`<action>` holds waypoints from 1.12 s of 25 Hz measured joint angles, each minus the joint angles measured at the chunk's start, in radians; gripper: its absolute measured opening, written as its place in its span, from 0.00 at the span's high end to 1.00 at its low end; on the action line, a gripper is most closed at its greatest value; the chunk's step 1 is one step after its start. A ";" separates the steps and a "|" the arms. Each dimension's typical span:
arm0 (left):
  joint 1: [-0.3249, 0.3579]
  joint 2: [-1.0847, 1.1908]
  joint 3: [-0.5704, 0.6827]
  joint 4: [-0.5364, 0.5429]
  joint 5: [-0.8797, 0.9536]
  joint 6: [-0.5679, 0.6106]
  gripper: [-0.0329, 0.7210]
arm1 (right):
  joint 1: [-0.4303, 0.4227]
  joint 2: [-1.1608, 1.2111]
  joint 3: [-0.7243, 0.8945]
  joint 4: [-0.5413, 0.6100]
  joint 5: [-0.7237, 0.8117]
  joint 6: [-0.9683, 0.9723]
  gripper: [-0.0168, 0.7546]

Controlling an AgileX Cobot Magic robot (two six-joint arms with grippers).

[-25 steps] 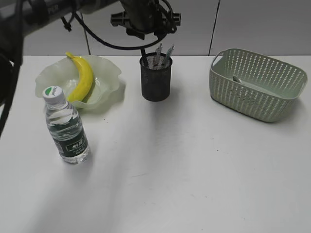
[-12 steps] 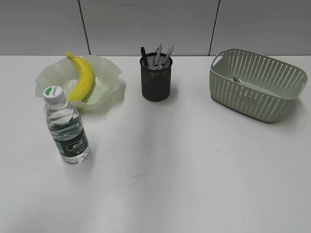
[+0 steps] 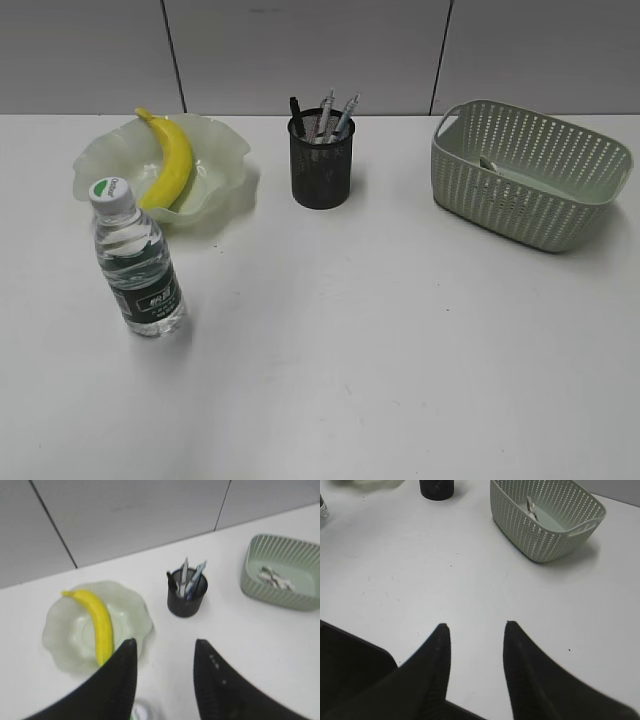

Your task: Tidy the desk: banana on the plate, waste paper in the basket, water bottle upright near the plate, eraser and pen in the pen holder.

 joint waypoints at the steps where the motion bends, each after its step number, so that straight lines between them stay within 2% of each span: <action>1: 0.000 -0.070 0.093 -0.001 0.001 0.000 0.58 | 0.000 0.000 0.000 0.000 0.000 0.000 0.59; 9: 0.000 -0.655 0.731 -0.013 0.009 0.002 0.58 | 0.000 0.000 0.000 0.000 0.000 0.000 0.59; 16: 0.000 -1.118 1.104 -0.035 0.015 0.003 0.58 | 0.000 0.000 0.000 0.000 0.000 0.000 0.59; 20: 0.000 -1.304 1.224 -0.066 -0.021 0.013 0.58 | 0.000 0.000 0.000 0.000 0.000 0.000 0.59; 28: 0.000 -1.388 1.266 -0.087 -0.146 0.085 0.58 | 0.000 0.000 0.000 0.000 0.000 0.000 0.59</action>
